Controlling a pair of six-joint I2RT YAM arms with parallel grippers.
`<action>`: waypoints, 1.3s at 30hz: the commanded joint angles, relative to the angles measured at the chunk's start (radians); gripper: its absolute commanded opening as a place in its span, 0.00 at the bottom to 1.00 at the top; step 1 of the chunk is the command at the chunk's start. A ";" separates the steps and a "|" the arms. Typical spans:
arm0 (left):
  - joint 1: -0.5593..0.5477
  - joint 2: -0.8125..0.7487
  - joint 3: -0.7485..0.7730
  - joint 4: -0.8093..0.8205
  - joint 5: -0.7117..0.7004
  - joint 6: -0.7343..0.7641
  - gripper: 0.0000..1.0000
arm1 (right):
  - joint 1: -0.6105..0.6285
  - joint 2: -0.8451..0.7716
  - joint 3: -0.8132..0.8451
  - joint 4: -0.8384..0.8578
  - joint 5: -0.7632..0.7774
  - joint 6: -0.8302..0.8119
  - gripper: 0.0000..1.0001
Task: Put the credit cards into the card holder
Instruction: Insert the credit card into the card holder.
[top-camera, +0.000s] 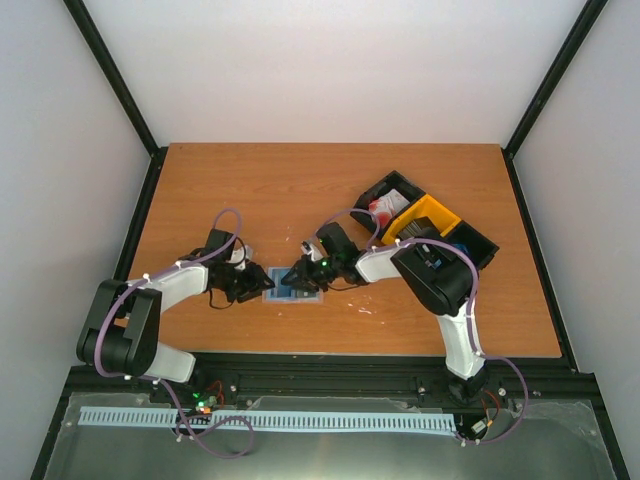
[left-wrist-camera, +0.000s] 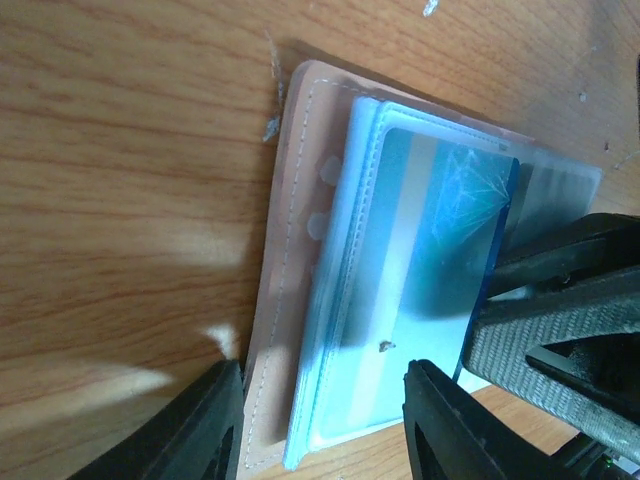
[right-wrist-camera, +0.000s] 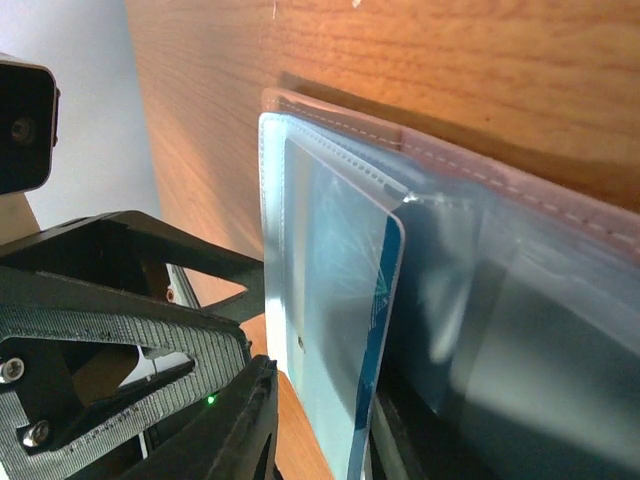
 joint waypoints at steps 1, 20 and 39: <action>0.000 -0.015 -0.007 0.025 0.037 -0.003 0.46 | 0.017 0.016 -0.002 0.037 0.026 0.017 0.21; 0.015 -0.105 -0.050 0.065 0.001 -0.064 0.74 | -0.023 -0.047 -0.110 0.226 -0.056 0.047 0.03; 0.022 -0.019 -0.020 0.069 0.011 -0.095 0.75 | 0.001 -0.318 0.009 -0.594 0.464 -0.327 0.44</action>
